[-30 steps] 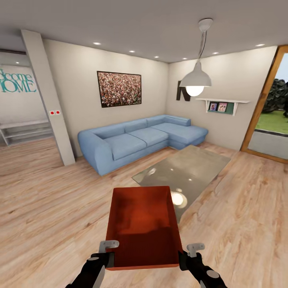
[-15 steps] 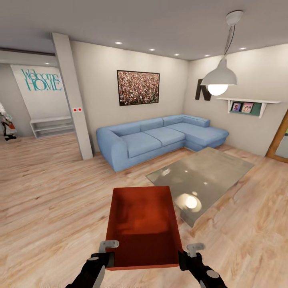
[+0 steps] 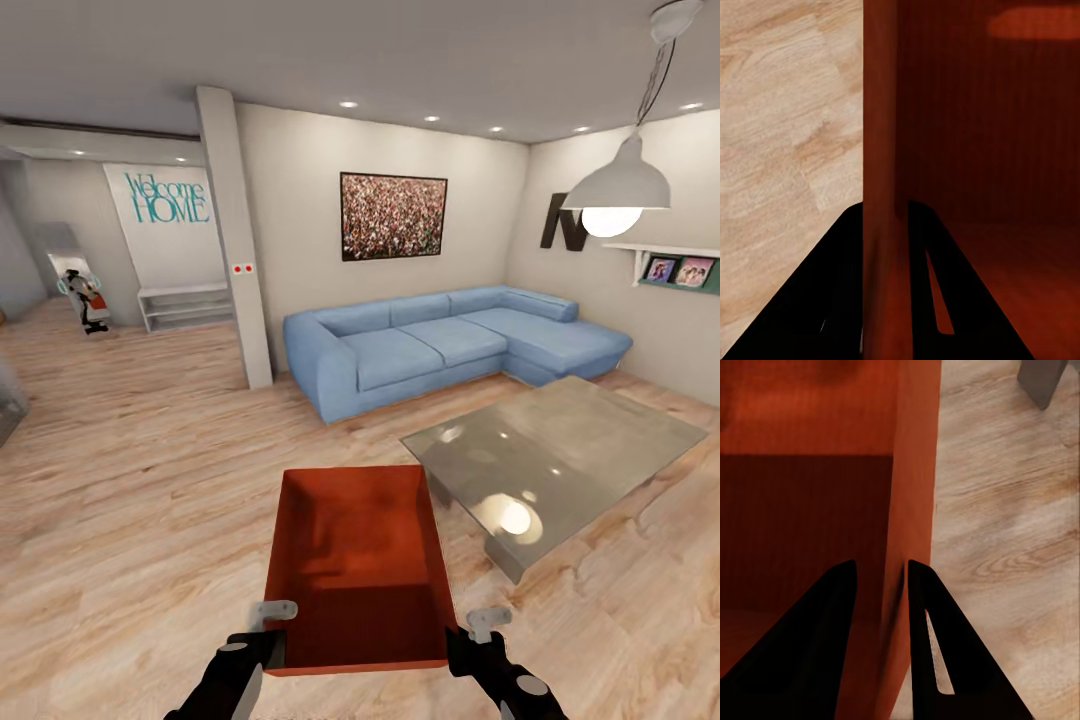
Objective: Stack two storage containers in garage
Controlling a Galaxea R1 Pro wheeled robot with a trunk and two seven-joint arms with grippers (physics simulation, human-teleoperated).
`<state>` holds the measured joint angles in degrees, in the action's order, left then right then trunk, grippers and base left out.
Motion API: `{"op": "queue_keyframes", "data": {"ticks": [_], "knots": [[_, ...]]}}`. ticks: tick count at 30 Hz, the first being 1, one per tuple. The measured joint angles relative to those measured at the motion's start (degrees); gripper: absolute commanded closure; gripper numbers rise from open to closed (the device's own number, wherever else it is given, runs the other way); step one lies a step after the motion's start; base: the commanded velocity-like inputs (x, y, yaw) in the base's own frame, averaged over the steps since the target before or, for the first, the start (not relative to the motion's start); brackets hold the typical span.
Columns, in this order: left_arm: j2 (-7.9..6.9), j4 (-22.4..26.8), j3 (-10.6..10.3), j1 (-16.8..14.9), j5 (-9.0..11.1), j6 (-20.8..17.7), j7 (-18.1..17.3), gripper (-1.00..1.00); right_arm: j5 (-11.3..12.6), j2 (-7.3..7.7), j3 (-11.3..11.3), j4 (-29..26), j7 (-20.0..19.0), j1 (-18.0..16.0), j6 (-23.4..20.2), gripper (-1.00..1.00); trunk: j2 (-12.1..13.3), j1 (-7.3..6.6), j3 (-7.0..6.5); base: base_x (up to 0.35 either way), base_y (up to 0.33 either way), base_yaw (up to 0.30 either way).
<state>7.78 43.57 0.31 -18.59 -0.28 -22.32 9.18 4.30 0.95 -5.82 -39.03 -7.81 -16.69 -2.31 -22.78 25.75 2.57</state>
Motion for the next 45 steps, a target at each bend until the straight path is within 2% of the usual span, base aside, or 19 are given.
{"op": "queue_keyframes", "data": {"ticks": [25, 45], "knots": [[-0.15, 0.05, -0.24, 0.01, 0.16, 0.00, -0.05, 1.00, 0.12, -0.01, -0.07, -0.02, 0.04, -0.01, 0.00, 1.00, 0.00, 0.00, -0.73, 0.000, 0.000, 0.286], [-0.28, 0.01, -0.25, 0.01, 0.35, 0.03, -0.14, 1.00, 0.28, -0.03, -0.24, -0.01, 0.02, 0.00, 0.00, 1.00, 0.00, 0.00, -0.80, 0.041, -0.013, 0.015]]}}
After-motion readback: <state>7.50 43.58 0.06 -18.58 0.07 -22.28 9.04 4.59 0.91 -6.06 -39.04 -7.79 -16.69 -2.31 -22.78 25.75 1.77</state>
